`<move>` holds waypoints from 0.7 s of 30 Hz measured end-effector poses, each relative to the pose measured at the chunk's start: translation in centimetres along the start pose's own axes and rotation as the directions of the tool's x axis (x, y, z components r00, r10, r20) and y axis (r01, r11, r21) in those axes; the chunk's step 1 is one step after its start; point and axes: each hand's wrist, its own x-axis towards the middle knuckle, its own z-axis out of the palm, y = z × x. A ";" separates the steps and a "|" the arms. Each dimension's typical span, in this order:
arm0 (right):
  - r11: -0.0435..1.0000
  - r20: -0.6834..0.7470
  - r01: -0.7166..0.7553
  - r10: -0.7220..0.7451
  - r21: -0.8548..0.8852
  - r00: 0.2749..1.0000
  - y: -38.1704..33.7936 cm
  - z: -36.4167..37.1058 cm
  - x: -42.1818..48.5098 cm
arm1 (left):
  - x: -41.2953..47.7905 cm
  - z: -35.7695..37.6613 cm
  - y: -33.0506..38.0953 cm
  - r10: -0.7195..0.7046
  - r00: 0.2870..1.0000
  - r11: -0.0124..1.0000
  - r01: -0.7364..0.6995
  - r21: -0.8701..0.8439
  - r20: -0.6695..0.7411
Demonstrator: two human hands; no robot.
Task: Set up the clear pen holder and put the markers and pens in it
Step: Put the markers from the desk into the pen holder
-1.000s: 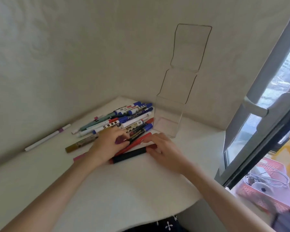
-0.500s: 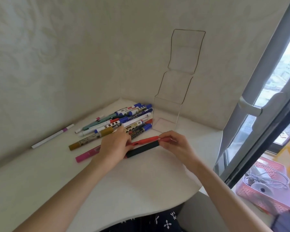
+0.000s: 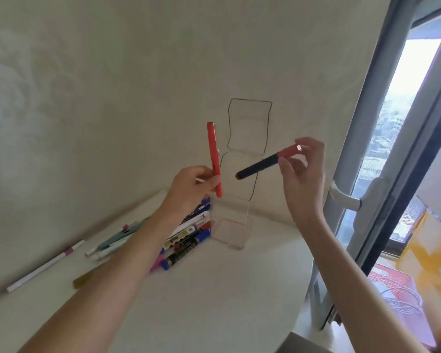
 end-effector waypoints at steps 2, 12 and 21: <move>0.996 0.091 0.039 -0.031 -0.083 0.995 1.1 0.8 0.4 | 1.5 1.7 -0.2 0.068 0.996 0.996 -0.064 0.069 -0.053; 0.944 0.323 0.058 0.052 -0.324 0.945 4.8 2.4 -1.4 | 1.8 3.8 -3.5 0.017 0.998 0.971 -0.032 0.236 0.067; 0.876 0.468 0.221 0.005 -0.428 0.884 4.2 2.6 -2.8 | 3.0 0.9 -2.5 -0.136 0.900 0.918 -0.043 0.395 0.414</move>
